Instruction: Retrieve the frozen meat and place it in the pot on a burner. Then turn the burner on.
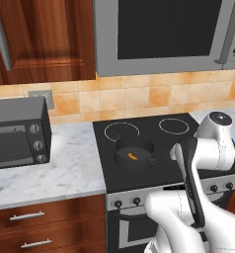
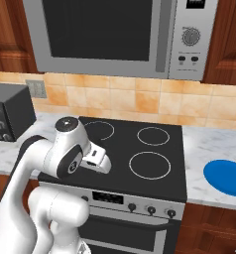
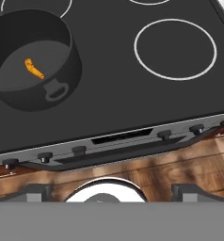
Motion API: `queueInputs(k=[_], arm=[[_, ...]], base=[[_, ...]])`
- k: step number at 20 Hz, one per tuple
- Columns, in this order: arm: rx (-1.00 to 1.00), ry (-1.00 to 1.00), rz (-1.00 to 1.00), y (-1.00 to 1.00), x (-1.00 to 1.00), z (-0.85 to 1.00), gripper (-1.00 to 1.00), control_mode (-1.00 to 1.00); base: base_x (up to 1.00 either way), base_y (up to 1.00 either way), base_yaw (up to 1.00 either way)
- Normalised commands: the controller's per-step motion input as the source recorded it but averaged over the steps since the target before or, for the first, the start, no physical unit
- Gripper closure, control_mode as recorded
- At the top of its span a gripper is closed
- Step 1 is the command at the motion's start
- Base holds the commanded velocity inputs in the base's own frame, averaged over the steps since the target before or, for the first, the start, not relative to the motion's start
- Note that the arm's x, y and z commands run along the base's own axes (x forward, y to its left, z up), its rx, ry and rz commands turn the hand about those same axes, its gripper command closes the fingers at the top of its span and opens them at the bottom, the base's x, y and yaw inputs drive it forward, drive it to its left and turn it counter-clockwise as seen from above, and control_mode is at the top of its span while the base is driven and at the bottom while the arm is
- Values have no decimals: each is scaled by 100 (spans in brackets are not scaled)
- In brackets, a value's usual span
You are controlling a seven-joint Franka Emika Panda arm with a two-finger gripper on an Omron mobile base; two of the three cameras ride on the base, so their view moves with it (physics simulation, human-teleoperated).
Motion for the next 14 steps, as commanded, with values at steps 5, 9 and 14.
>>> queueInputs(k=[5,9,14], arm=[[0,0,0,-2,27,-1,-100,-100],[0,0,0,-1,4,-14,-100,-100],[0,0,0,0,0,-1,-100,-100]], base=[[0,0,0],[0,0,0],[0,0,0]])
